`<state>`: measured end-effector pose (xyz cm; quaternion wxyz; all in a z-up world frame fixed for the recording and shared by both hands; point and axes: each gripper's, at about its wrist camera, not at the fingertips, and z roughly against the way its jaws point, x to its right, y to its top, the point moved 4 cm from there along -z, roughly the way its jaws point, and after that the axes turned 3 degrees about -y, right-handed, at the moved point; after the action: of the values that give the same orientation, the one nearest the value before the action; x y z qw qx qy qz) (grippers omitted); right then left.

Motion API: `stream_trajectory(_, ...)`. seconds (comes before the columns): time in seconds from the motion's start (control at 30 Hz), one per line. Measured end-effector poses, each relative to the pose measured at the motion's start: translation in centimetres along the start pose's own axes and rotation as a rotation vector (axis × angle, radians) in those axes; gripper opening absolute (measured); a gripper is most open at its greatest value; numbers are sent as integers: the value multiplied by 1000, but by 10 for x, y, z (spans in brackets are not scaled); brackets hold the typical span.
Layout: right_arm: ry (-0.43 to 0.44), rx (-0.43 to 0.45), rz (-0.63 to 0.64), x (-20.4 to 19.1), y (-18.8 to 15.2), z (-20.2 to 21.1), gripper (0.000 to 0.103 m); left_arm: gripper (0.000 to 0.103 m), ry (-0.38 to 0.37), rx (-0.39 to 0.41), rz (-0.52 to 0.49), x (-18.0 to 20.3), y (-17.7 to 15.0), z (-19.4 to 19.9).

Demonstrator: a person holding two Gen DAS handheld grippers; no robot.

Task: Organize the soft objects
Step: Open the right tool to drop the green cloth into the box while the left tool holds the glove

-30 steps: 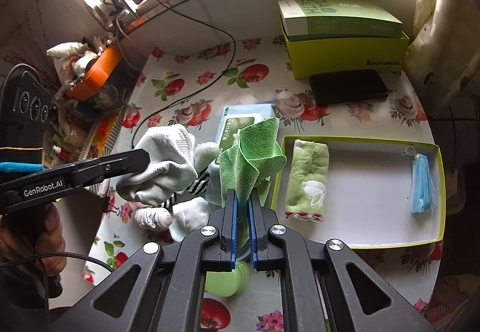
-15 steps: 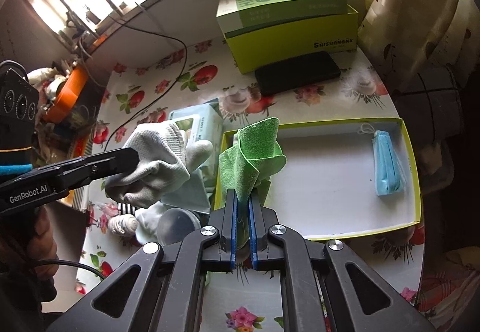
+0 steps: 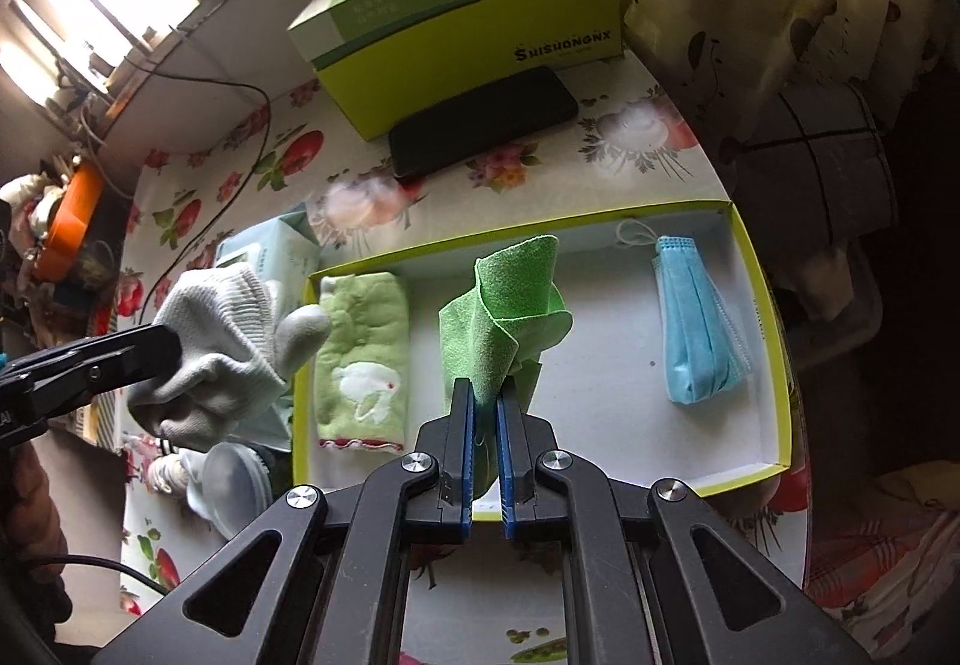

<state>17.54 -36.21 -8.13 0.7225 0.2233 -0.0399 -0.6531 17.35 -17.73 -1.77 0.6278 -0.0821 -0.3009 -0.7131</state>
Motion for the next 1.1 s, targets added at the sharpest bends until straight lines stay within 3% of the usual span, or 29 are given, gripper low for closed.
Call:
stream_trajectory(0.5, -152, -16, 23, 51, 29, -30, 7, 16, -3, -43, -6, 4, 18, -35)
stream_trajectory(0.63, -127, -30, 4, 50, 27, -33, 9, 16, 1, -57, -18, 8, 22, -49)
stream_trajectory(0.77, -104, -25, -4, 43, 20, -28, 25, 16, 14, -69, -29, 12, 26, -63)
stream_trajectory(1.1, -27, -28, -27, 25, 3, -17, 26, 16, 48, -100, 22, -2, 33, -98)
